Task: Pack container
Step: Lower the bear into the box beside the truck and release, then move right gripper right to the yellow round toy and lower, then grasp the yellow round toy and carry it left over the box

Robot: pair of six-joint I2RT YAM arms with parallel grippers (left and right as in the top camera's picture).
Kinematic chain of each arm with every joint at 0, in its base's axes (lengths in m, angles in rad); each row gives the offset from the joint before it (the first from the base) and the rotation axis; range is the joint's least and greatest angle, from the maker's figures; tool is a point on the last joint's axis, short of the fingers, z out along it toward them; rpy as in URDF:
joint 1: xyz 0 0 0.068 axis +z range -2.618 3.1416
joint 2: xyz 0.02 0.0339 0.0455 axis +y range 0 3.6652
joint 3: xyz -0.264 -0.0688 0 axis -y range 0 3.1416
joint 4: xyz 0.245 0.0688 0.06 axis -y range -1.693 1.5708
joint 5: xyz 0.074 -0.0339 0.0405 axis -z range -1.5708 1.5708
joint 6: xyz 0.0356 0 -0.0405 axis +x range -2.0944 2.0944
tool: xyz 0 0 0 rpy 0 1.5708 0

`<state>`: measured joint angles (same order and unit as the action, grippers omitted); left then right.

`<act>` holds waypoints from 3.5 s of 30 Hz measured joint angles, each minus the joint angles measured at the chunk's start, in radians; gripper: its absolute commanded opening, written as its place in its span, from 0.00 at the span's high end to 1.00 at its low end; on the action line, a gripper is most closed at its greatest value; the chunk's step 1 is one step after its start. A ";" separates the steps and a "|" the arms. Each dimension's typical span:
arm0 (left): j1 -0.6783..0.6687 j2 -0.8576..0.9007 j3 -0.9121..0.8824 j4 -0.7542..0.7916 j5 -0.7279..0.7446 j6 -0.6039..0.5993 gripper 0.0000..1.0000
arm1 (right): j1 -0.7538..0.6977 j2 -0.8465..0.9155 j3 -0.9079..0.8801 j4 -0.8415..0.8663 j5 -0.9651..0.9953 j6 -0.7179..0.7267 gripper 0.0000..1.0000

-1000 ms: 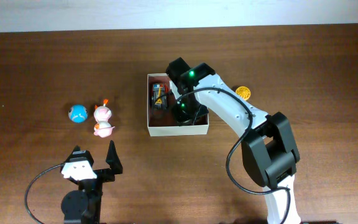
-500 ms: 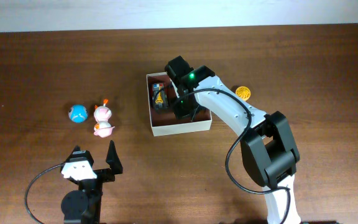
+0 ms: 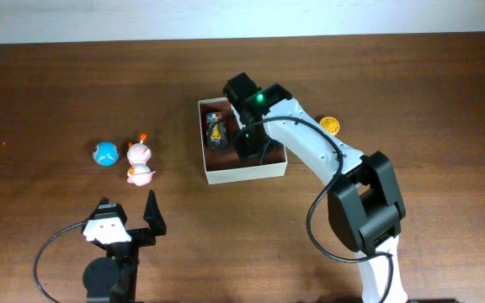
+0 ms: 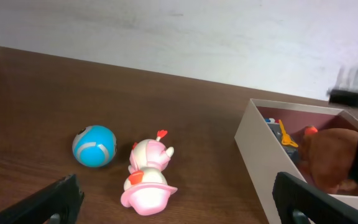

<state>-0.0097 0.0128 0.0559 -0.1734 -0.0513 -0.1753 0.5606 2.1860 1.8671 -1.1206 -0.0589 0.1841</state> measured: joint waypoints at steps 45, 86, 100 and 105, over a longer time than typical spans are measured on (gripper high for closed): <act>0.000 0.000 0.000 0.000 0.000 0.000 0.00 | -0.484 0.108 0.094 -0.024 -0.005 -0.079 0.26; 0.000 0.000 0.000 0.000 0.000 0.000 0.00 | -0.484 0.196 0.123 -0.123 0.029 -0.079 0.54; 0.000 0.000 0.000 0.000 0.000 0.000 0.00 | -0.422 0.196 0.623 -0.471 -0.255 -0.195 0.53; 0.000 0.000 0.000 0.000 0.000 0.000 0.00 | -0.309 0.196 0.679 -0.470 -0.311 -0.215 0.53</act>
<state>-0.0097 0.0128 0.0559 -0.1734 -0.0513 -0.1753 0.2520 2.3817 2.5462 -1.5906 -0.3698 -0.0311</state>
